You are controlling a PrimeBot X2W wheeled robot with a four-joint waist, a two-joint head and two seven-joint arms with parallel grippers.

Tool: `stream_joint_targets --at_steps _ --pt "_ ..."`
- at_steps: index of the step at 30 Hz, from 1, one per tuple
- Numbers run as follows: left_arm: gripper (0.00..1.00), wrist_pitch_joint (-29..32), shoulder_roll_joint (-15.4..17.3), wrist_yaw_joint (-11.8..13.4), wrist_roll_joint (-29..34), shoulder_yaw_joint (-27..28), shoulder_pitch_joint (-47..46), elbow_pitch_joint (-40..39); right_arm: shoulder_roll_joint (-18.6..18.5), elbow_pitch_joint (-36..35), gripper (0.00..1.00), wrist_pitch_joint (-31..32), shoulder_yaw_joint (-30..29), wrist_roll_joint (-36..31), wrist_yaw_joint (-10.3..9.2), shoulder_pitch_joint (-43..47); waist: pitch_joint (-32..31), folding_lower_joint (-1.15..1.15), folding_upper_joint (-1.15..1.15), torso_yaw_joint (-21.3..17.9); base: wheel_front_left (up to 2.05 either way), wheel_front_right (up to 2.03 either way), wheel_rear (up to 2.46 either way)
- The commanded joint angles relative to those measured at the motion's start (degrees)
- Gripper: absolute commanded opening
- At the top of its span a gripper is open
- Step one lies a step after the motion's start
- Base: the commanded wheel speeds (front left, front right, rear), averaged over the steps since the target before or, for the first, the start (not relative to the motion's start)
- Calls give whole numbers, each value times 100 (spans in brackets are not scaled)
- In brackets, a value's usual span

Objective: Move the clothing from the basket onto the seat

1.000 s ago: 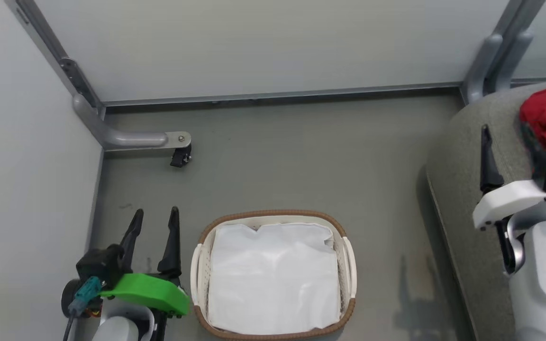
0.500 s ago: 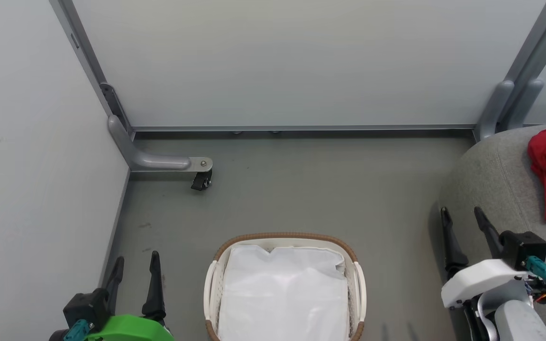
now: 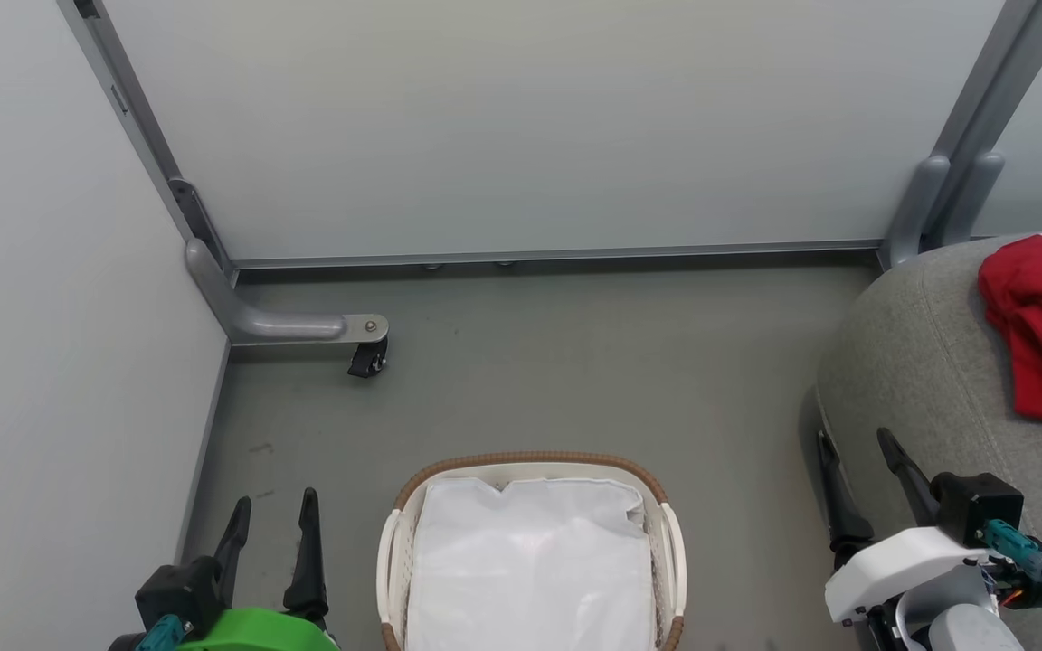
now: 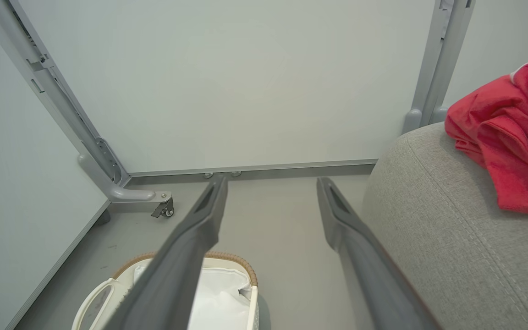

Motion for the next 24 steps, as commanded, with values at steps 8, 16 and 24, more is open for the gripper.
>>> stream_joint_targets --at_steps 8,16,24 --pt "100 -5 2 -29 -22 -43 13 51 -23 -62 100 -11 -56 55 -8 78 11 0 0 1 0 0 0" --pt "0 2 -2 -7 -52 -67 0 27 0 -54 0 1 -29 36 0 -1 21 0 0 -1 0 0 0" --pt "0 109 6 -2 -536 -30 -8 121 44 105 0 184 -94 521 0 9 21 0 0 -22 0 0 0"
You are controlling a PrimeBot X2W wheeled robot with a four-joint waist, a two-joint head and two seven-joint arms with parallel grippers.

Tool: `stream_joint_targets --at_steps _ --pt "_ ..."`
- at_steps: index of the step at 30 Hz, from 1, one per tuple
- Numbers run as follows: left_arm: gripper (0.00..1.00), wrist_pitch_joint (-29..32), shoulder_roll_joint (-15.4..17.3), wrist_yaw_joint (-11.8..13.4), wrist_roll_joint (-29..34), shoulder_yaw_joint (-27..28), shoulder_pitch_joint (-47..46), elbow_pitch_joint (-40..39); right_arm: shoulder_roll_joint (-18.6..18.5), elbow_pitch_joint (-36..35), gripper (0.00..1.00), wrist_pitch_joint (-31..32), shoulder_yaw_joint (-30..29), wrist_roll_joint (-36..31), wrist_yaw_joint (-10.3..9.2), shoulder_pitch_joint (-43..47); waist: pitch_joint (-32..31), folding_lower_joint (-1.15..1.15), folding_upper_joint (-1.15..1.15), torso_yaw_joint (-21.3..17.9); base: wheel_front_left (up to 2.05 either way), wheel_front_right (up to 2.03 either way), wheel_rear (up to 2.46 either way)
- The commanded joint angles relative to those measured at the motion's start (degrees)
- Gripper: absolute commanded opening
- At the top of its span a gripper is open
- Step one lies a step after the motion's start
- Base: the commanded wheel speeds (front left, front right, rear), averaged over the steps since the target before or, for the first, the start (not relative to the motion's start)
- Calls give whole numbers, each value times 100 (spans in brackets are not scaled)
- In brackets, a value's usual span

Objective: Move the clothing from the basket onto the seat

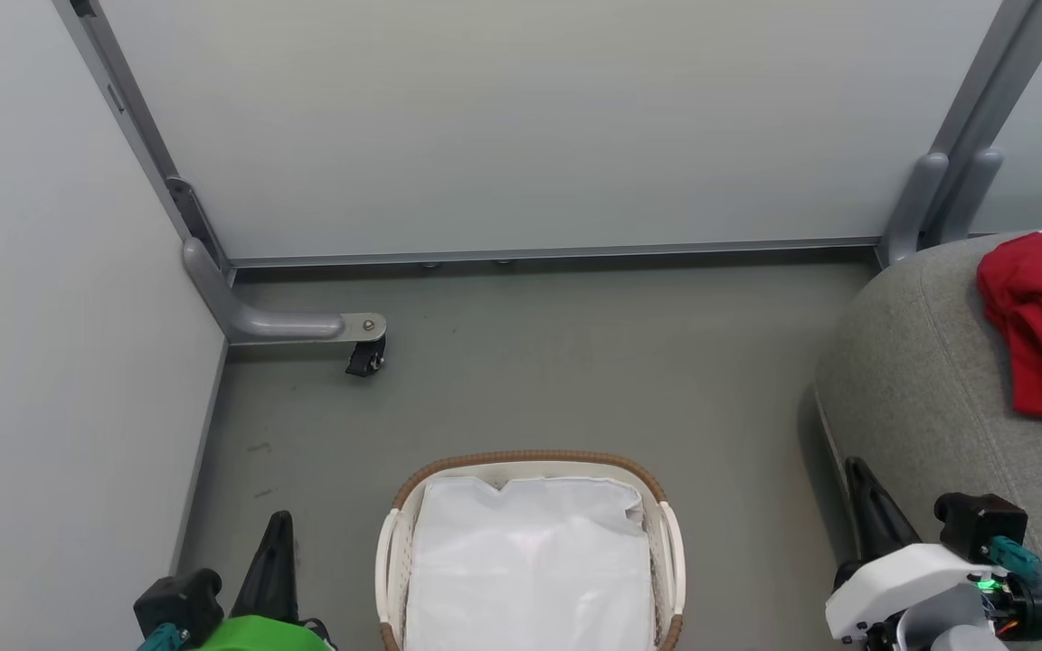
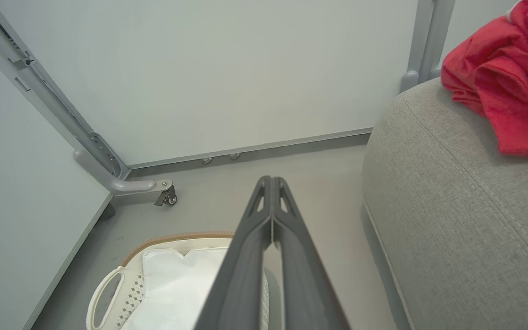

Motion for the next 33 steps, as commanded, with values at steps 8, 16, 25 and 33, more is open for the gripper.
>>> stream_joint_targets --at_steps 8,16,25,33 --pt "0 210 62 1 -964 120 -109 -188 -35 -231 0 238 -60 1002 -1 -88 -2 0 0 -38 0 0 0" --pt "0 387 91 -2 -1689 201 -182 -258 -43 -338 0 427 -92 1755 -1 -81 -3 0 0 -73 0 0 0" --pt "0 579 116 -5 -2449 299 -252 -352 -51 -438 0 638 -138 2548 -2 -86 -4 0 0 -114 0 0 0" --pt "0 733 131 -6 -3035 376 -299 -431 -57 -514 0 807 -175 3166 -2 -91 -5 0 0 -149 0 0 0"
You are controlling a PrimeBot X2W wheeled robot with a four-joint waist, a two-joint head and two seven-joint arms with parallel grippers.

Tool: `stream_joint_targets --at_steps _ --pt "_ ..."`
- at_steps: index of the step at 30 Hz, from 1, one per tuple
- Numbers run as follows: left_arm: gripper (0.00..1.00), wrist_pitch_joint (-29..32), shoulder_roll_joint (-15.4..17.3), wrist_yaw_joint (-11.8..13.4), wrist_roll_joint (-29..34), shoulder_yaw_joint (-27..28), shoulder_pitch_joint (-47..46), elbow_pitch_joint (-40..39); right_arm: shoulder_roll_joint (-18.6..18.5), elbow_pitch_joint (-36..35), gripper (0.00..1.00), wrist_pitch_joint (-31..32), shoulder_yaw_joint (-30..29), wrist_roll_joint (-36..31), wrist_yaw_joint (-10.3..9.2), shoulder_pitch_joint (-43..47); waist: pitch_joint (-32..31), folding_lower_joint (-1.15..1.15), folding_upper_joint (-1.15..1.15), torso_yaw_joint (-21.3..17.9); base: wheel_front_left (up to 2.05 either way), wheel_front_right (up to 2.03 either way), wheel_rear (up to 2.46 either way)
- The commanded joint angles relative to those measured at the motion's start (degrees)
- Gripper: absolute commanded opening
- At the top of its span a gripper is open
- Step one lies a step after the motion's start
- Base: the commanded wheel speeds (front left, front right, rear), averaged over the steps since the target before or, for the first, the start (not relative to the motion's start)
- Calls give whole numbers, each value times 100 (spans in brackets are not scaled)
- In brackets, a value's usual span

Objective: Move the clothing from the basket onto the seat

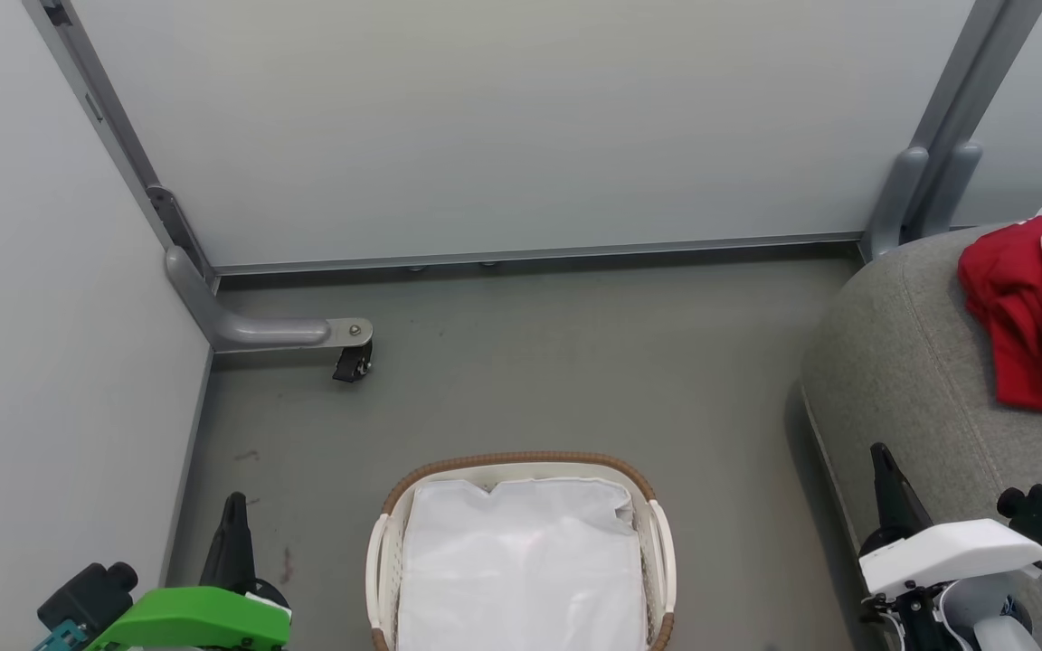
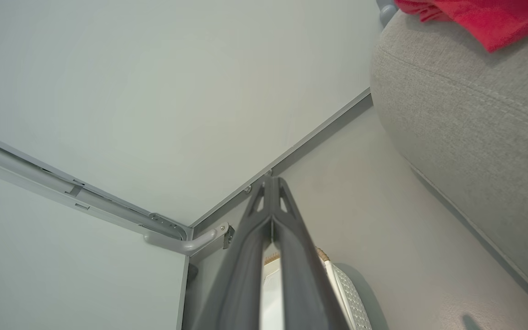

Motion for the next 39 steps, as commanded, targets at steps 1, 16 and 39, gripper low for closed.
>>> stream_joint_targets --at_steps 1,16,39 --pt "0 39 63 -6 -204 37 -167 -106 -42 -110 0 53 -33 203 -2 -91 0 0 0 -7 0 0 0" --pt "0 320 77 -9 -1226 191 -261 -234 -53 -242 0 348 -97 1291 -3 -102 -2 0 0 -77 0 0 0" --pt "0 682 80 -13 -2436 398 -366 -382 -64 -399 0 706 -178 2599 -4 -116 -5 0 0 -178 0 0 0"
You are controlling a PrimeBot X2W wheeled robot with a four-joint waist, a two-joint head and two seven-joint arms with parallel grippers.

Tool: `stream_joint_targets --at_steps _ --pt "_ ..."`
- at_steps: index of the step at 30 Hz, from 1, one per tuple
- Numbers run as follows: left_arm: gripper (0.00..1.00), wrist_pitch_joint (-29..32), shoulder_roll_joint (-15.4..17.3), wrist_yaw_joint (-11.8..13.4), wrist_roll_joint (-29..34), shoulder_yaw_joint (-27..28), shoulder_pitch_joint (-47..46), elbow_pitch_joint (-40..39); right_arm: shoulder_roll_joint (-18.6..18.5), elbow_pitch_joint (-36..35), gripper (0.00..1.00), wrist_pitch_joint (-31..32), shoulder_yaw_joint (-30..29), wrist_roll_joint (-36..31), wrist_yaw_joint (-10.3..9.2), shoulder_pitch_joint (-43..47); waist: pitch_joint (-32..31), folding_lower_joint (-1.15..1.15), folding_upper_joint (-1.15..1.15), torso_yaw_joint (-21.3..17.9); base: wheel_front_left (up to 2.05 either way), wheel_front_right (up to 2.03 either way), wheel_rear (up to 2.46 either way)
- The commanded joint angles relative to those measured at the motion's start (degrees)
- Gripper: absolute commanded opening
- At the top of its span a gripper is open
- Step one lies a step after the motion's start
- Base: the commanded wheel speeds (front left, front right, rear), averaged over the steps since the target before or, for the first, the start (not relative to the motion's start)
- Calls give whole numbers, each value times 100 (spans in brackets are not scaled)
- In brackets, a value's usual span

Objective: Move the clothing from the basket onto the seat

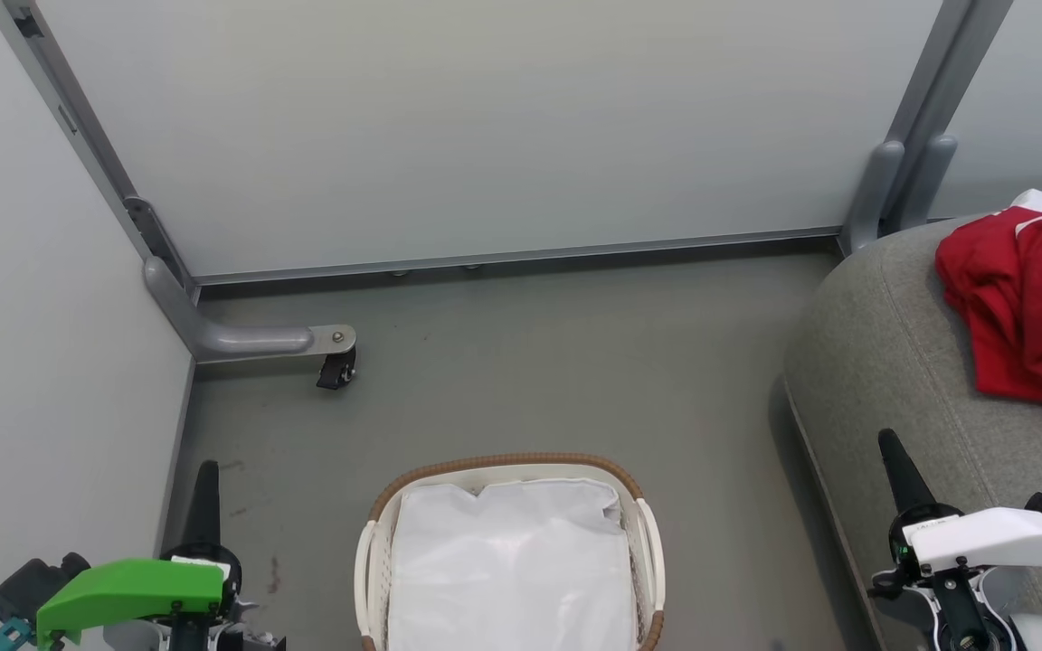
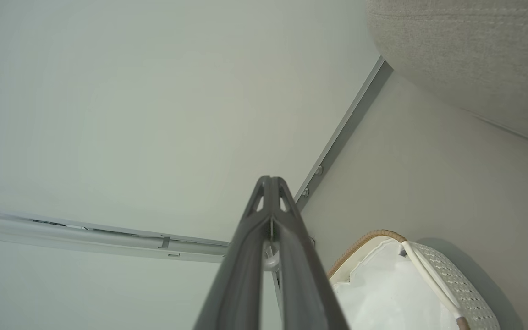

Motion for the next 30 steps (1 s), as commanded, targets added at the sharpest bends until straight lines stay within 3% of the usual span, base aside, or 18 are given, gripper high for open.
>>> stream_joint_targets --at_steps 1,30 --pt "0 46 44 -13 -129 35 -151 -79 -38 -82 0 40 -27 138 -3 -103 0 0 0 -7 0 0 0" --pt "0 414 26 -19 -1332 267 -258 -216 -50 -232 0 400 -106 1448 -4 -108 -4 0 0 -134 0 0 0"
